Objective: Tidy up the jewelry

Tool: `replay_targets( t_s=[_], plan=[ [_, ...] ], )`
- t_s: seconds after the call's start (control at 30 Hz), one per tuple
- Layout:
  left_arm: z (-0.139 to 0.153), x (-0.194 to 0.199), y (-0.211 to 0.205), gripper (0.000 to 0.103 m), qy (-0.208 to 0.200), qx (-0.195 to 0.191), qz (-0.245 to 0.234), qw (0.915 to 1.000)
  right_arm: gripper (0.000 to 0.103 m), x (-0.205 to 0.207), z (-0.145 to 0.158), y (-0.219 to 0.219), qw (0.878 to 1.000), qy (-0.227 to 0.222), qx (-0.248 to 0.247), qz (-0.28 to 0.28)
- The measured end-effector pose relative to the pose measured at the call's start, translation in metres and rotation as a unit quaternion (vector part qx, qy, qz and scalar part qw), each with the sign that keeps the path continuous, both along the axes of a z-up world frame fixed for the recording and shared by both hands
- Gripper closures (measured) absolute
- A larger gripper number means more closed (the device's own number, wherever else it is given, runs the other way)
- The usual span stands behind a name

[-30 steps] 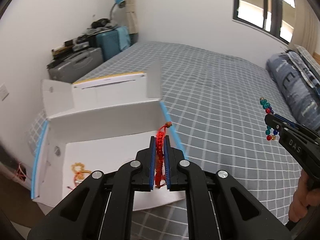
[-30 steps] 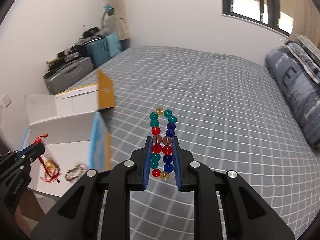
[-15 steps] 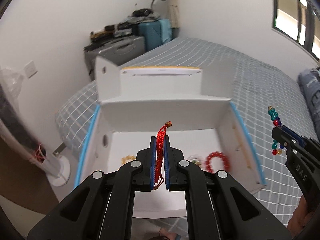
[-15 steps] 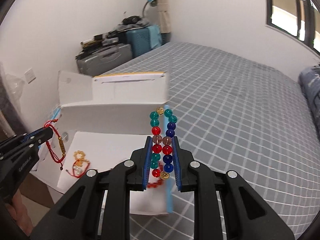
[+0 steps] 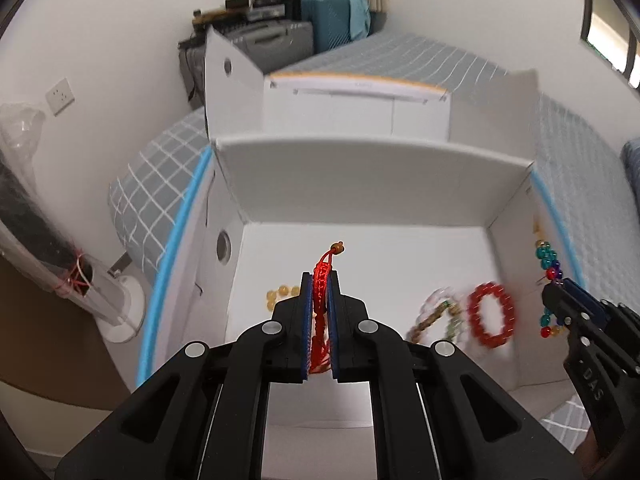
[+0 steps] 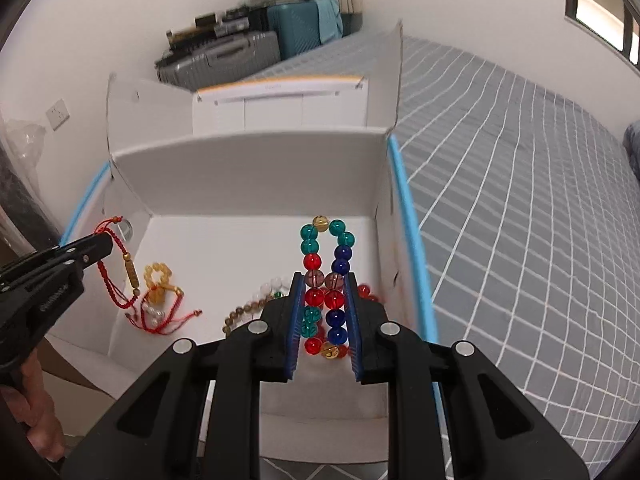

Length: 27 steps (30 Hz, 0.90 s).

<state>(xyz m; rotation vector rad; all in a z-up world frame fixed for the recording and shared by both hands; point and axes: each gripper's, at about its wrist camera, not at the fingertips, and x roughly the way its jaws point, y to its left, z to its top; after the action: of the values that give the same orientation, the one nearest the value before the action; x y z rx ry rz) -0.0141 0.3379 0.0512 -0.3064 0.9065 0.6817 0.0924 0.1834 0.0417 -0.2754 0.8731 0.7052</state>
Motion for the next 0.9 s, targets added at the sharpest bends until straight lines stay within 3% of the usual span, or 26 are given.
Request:
replay_targets(
  t_s=[0.2, 0.5, 0.63, 0.67, 0.7, 0.77, 0.83, 0.9],
  plan=[
    [-0.023, 0.004, 0.006, 0.097, 0.021, -0.014, 0.004, 0.9997, 0.084, -0.004, -0.016, 0.014, 1.000, 0.012, -0.022, 0.007],
    [-0.027, 0.006, 0.009, 0.096, 0.025, -0.018, 0.000, 0.9995, 0.084, -0.004, -0.029, 0.021, 0.999, 0.023, -0.035, 0.016],
    [-0.024, 0.003, 0.013, 0.094, 0.012, -0.019, 0.007, 0.9997, 0.076, -0.006, -0.030, 0.024, 0.999, 0.022, -0.031, 0.015],
    [-0.024, 0.002, 0.014, 0.093, 0.012, -0.019, 0.009, 0.9997, 0.068, -0.007, -0.028, 0.023, 0.999, 0.021, -0.024, 0.016],
    [-0.024, 0.001, 0.014, 0.088, 0.011, -0.020, 0.011, 0.9997, 0.057, -0.008, -0.027, 0.022, 0.999, 0.021, -0.019, 0.017],
    [-0.020, -0.004, 0.015, 0.069, 0.005, -0.018, 0.022, 0.9996, 0.045, -0.009, -0.022, 0.019, 1.000, 0.020, -0.001, 0.018],
    [-0.014, -0.009, 0.015, 0.047, -0.011, -0.015, 0.030, 0.9994, 0.027, -0.010, -0.016, 0.015, 1.000, 0.016, 0.013, 0.013],
    [-0.009, -0.013, 0.013, 0.039, -0.018, -0.007, 0.033, 0.9993, 0.024, -0.012, -0.008, 0.009, 0.999, 0.014, 0.036, 0.007]
  ],
)
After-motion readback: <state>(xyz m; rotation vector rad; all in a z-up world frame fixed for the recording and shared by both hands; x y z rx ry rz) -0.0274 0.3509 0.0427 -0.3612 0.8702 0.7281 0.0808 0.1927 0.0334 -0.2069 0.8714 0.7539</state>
